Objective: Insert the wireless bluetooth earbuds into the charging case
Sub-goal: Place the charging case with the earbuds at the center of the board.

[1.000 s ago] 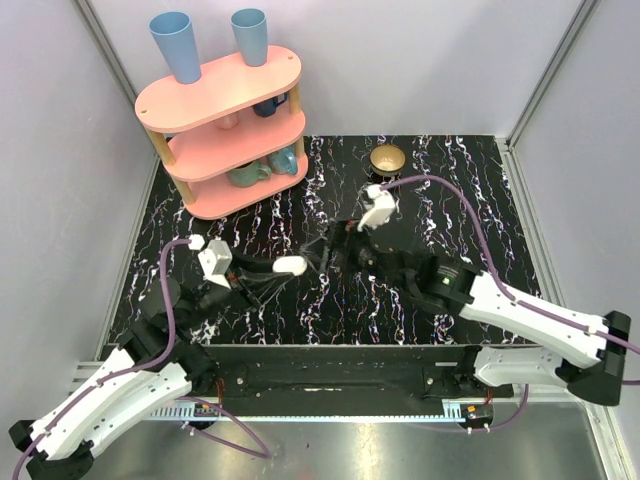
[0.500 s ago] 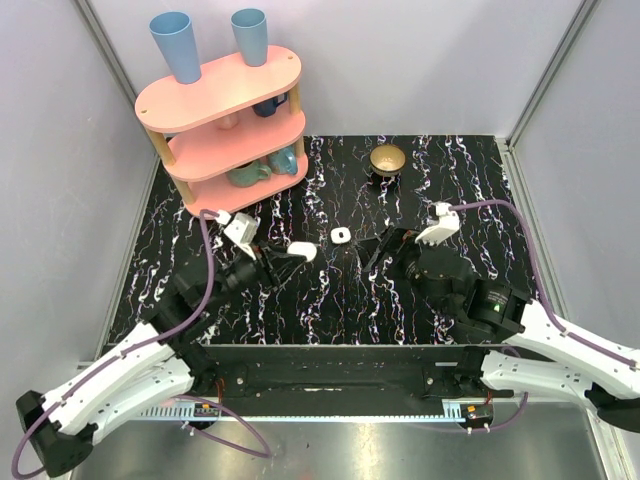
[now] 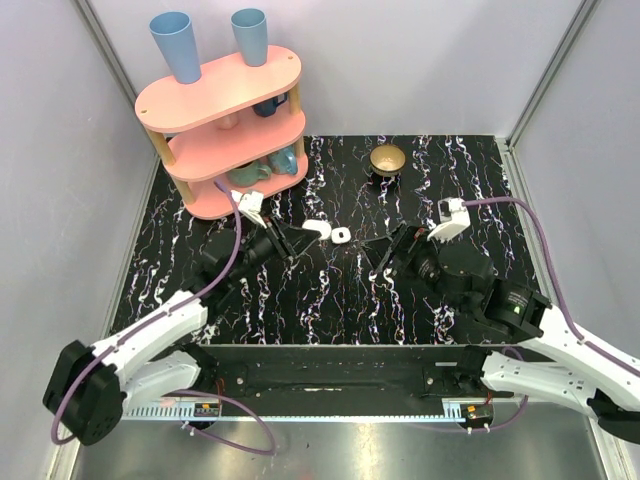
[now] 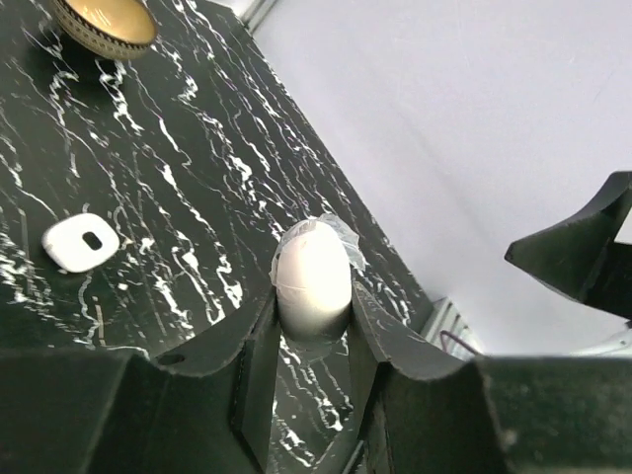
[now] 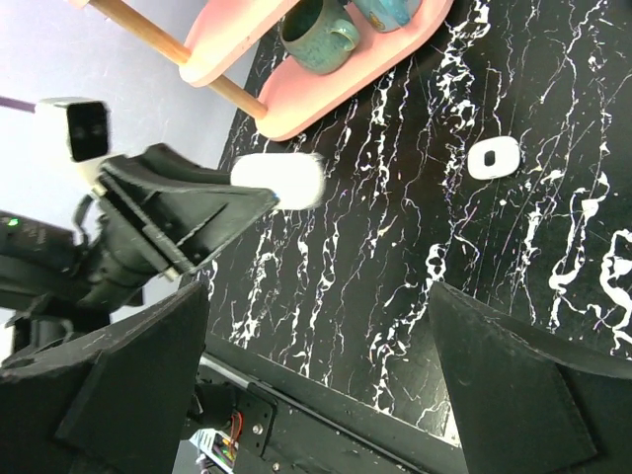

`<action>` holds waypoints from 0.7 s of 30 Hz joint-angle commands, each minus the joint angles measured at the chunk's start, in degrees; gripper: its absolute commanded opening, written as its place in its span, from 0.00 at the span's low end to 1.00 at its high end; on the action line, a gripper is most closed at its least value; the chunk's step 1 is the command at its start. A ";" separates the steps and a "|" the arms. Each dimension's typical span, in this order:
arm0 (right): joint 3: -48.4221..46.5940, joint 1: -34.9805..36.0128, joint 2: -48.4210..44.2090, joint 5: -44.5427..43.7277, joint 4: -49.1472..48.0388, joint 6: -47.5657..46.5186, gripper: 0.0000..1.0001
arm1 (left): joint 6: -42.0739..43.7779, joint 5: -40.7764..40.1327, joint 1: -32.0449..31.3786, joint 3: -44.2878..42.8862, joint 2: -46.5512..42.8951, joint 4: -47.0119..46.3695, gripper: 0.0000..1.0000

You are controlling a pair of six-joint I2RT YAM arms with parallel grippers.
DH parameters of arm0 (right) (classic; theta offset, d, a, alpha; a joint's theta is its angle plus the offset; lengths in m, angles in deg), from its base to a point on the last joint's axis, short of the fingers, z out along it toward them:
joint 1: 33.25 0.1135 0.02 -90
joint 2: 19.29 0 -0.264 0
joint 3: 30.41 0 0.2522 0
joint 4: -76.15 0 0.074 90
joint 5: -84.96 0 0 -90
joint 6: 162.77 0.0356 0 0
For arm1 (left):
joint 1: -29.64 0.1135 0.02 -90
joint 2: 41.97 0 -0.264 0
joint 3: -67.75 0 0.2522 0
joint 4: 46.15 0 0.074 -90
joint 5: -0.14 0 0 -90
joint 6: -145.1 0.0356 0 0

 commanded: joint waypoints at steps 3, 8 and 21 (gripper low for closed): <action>1.07 -0.36 -3.46 -2.30 0.91 6.36 1.00 | -14.87 1.76 -0.10 1.34 10.28 -17.36 0.00; 4.51 -0.36 -7.42 -2.22 1.27 12.53 1.00 | -18.39 -1.31 -2.30 0.90 18.20 -23.42 0.00; -1.20 -0.36 -4.52 -0.81 6.71 7.69 1.00 | -32.37 -7.02 -5.64 0.28 43.78 -42.24 0.00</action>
